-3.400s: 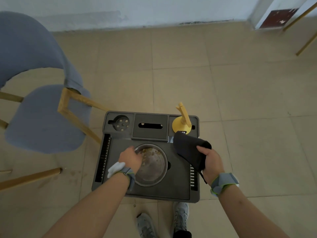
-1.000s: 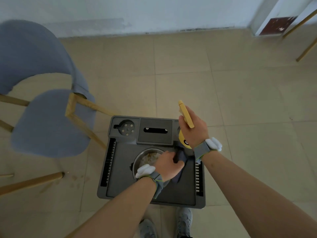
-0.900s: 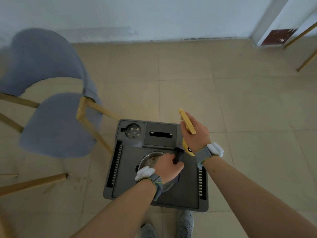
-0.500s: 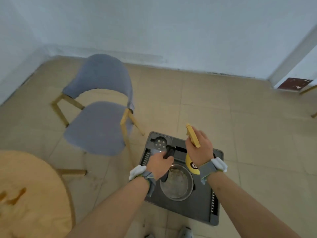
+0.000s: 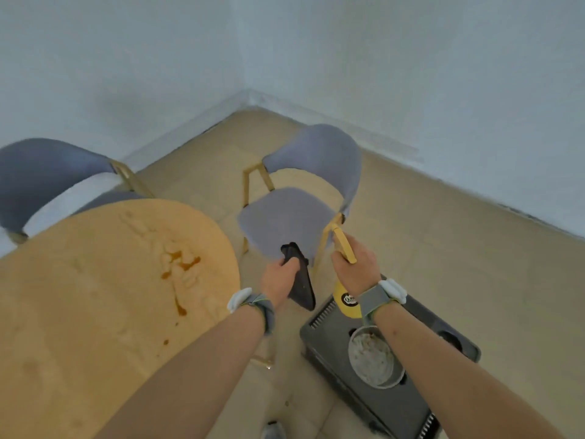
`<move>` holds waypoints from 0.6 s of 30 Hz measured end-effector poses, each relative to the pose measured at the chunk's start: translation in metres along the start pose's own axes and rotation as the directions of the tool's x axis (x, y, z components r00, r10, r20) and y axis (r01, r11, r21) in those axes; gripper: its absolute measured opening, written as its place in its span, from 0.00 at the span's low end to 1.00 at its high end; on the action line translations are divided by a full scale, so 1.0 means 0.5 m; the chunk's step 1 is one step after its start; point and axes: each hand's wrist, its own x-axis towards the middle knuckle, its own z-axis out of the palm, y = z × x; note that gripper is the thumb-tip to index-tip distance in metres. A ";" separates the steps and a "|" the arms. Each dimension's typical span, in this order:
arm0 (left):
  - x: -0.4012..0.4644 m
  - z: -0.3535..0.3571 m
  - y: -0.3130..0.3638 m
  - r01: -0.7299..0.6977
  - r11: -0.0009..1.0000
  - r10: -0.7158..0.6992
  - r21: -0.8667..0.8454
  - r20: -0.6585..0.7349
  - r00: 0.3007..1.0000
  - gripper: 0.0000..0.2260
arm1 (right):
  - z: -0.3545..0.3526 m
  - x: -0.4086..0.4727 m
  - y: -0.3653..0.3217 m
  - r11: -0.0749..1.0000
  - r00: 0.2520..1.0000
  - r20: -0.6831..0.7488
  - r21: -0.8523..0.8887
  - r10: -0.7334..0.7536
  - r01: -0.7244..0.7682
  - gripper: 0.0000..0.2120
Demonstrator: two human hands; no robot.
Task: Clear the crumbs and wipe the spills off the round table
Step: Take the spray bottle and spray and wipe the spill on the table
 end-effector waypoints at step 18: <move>-0.253 -0.579 -0.145 -0.054 0.762 -0.255 -0.645 -0.376 0.891 0.04 | 0.352 -0.148 -0.348 0.995 0.816 0.574 0.098 -0.066 0.012 0.22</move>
